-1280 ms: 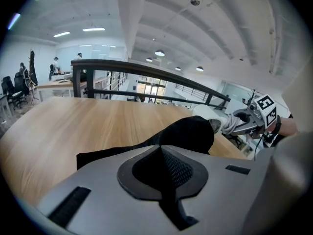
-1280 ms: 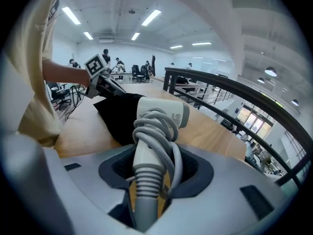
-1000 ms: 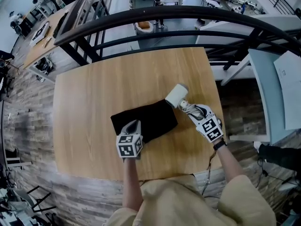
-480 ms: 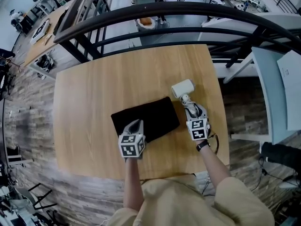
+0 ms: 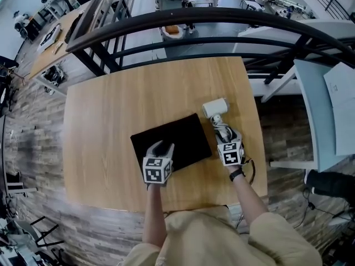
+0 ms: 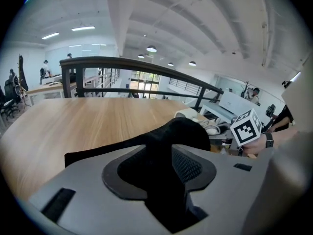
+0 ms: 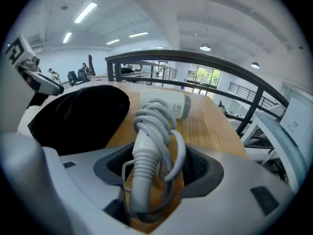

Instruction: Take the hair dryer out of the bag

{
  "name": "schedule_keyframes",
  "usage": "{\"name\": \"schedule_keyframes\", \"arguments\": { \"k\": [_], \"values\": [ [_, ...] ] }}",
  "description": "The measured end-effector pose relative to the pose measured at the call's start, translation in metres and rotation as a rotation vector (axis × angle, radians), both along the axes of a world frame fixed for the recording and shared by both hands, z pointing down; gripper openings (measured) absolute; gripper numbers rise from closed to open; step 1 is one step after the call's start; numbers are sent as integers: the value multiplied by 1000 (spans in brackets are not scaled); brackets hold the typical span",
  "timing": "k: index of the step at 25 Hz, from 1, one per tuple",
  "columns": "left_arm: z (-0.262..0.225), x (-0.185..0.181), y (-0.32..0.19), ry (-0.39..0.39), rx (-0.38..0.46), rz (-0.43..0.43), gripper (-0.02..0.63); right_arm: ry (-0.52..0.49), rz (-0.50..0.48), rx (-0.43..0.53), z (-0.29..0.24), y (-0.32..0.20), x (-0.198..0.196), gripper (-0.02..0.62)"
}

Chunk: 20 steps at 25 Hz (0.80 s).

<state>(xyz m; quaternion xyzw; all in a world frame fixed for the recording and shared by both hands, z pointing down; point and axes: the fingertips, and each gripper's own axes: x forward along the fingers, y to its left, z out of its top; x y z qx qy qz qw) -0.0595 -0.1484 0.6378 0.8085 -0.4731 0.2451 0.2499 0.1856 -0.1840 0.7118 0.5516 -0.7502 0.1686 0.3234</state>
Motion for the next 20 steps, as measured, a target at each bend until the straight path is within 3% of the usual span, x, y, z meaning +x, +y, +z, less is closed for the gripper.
{"name": "schedule_keyframes", "arguments": {
  "k": [3,10,16,20],
  "values": [
    [-10,-1,5,-6,27,2,170,12,8,23,-10,14,9,245],
    [-43,-8,25,29,99,-44,170,-145,126,158,-81,38,7,245],
    [-91,-9,46,45,217,-65,145,-236,42,270,-152,63,-37,238],
    [-132,-15,63,54,325,-98,113,-244,-32,369,-200,81,-66,123]
  ]
}}
